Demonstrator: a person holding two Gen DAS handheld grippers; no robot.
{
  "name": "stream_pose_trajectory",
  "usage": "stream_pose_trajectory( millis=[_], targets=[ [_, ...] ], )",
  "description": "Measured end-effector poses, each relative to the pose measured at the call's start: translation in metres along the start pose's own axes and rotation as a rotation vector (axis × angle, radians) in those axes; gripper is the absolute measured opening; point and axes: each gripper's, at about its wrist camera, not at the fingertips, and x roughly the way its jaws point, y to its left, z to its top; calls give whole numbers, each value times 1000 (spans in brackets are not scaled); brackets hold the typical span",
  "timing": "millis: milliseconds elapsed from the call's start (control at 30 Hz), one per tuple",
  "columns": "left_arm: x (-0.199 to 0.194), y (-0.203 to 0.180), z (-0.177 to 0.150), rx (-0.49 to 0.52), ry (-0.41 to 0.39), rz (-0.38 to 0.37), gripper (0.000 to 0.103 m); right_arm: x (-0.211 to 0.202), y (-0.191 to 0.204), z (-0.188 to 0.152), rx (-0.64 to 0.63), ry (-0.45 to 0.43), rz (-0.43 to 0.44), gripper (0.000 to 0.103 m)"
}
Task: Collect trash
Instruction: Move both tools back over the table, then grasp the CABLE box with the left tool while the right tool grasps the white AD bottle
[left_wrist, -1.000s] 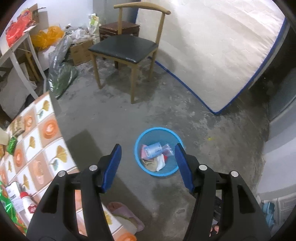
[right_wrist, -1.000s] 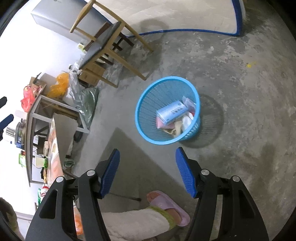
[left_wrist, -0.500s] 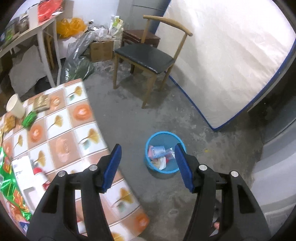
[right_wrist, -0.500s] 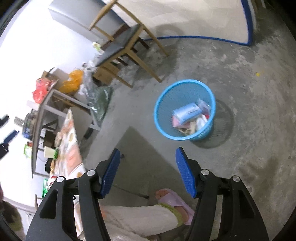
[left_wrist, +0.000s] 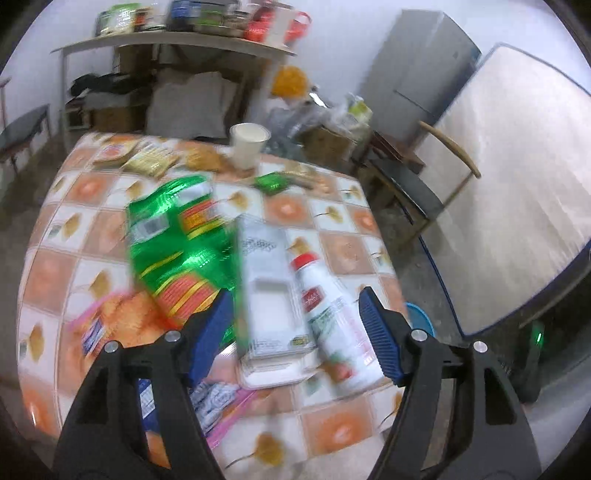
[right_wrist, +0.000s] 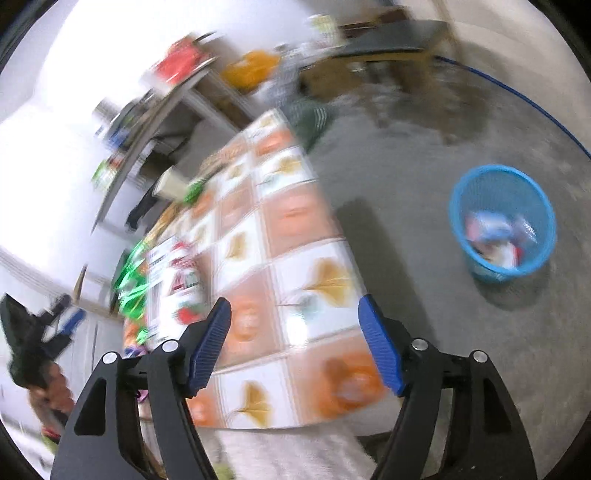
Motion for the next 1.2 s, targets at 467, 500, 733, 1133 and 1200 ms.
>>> stream_pose_trajectory(
  millis=[467,500,733,1133,1200],
  targets=[
    [12,33,-47,33,67,20,70,103,169,7,-403,207,12,74],
    [15,32,-44,37,67,19,70,110,174,7,-427,220,6,74],
    [45,24,-25,61,110,44,70,149,195,5,-551,299,-57,74],
    [123,-3,13,83,190,153,80,154,178,10,-525,298,-57,54],
    [134,-6,14,77,201,182,81,150,173,11,-515,286,-66,54]
  ],
)
